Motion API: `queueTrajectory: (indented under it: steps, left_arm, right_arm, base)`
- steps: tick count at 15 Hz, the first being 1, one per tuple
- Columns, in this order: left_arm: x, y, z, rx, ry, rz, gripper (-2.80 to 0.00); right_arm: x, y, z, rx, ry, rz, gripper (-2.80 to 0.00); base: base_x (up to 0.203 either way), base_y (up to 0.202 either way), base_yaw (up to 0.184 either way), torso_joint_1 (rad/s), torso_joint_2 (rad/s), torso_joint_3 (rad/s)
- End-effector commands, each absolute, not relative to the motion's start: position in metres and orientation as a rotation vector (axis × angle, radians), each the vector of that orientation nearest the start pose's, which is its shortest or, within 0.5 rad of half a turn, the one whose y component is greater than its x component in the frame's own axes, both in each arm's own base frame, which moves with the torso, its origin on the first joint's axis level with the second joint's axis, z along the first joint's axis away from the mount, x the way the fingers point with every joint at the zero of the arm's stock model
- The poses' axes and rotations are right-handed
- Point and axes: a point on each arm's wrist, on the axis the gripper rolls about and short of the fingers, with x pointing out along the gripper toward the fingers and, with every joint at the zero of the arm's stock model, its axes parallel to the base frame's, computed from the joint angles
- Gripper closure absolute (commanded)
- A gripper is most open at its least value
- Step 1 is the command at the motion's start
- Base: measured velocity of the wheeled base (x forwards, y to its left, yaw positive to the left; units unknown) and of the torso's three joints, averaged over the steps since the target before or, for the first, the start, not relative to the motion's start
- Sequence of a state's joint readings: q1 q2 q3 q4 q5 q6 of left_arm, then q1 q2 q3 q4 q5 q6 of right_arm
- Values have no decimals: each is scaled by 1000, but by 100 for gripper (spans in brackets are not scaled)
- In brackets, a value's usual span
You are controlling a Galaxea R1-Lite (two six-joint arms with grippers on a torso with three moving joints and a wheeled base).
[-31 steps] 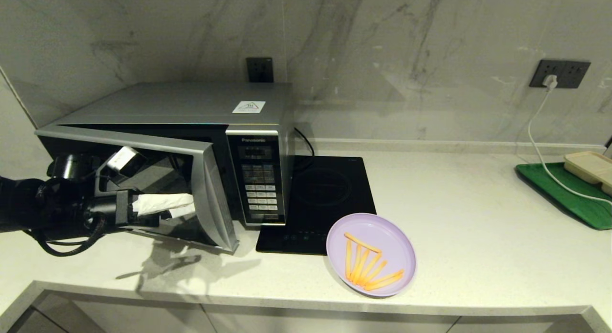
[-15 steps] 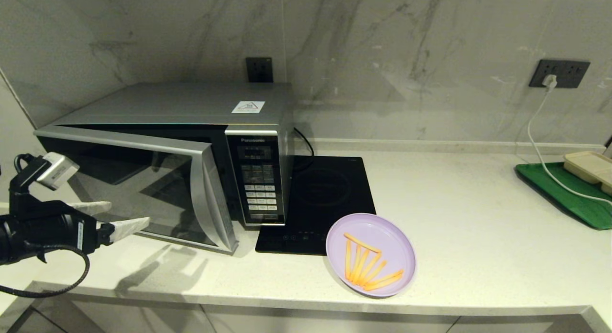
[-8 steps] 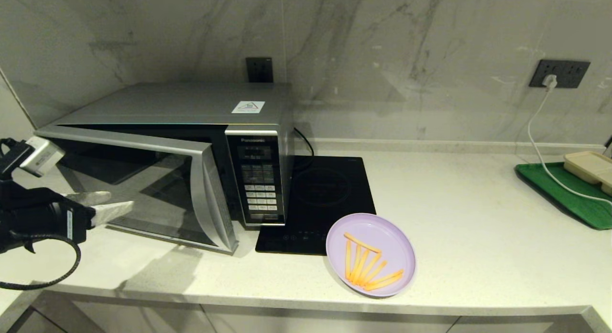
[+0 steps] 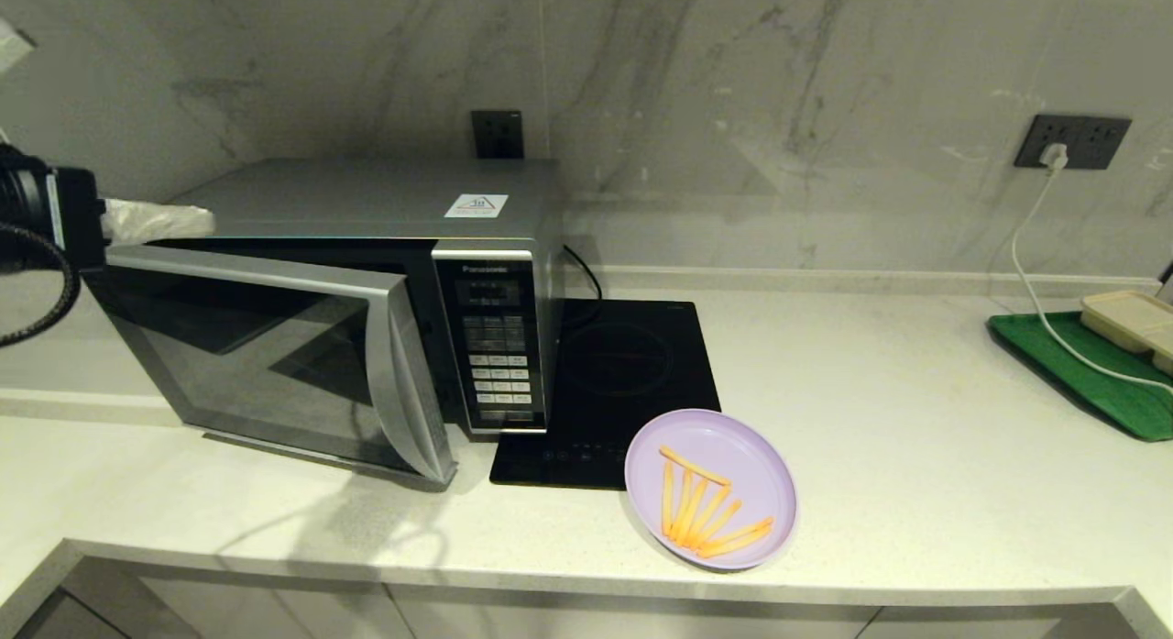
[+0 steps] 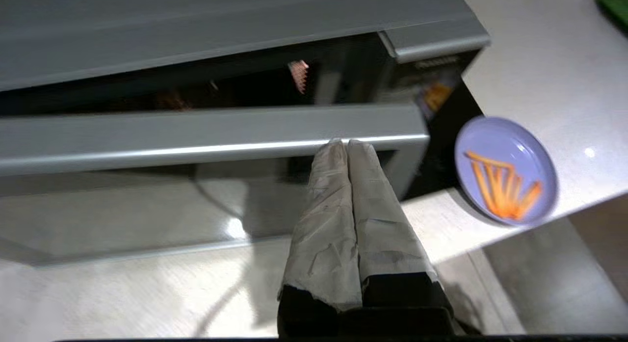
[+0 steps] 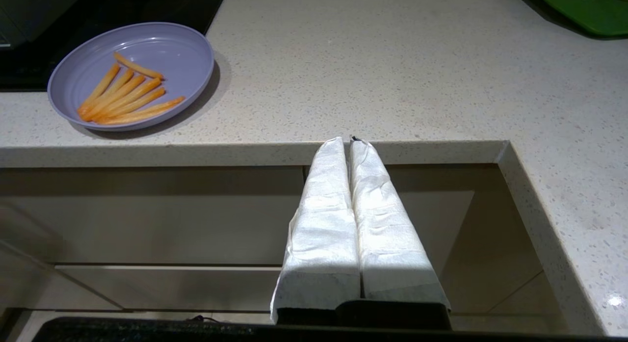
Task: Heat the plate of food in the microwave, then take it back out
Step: Open the microwave oven
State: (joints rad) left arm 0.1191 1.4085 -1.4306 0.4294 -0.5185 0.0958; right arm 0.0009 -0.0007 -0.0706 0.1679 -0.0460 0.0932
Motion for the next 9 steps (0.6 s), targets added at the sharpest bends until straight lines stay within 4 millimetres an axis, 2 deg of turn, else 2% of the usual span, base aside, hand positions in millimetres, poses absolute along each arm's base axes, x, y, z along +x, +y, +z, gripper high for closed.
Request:
queueTrajectory:
  steps: [1,3,6,9]
  left_arm:
    - [235,-11,334,-35,506,-410,0]
    - [247,-25,330,-7,555,-376,0]
    - [268,-33,332,-6,581,-313,0]
    - [278,-41,332,-47,593,-302,0]
  right_arm:
    - [-29,-1,78,91,96,-49,0]
    - [-29,-1,78,91,96,-50,0]
    - [-29,-1,78,91,96,-49,0]
    - [-29,-1,78,91,96,-49,0]
  base:
    - [0,0,0,0,0,0]
    - [0,0,0,0,0,0]
    - [0,0,0,0,0,0]
    - [0,0,0,0,0,0]
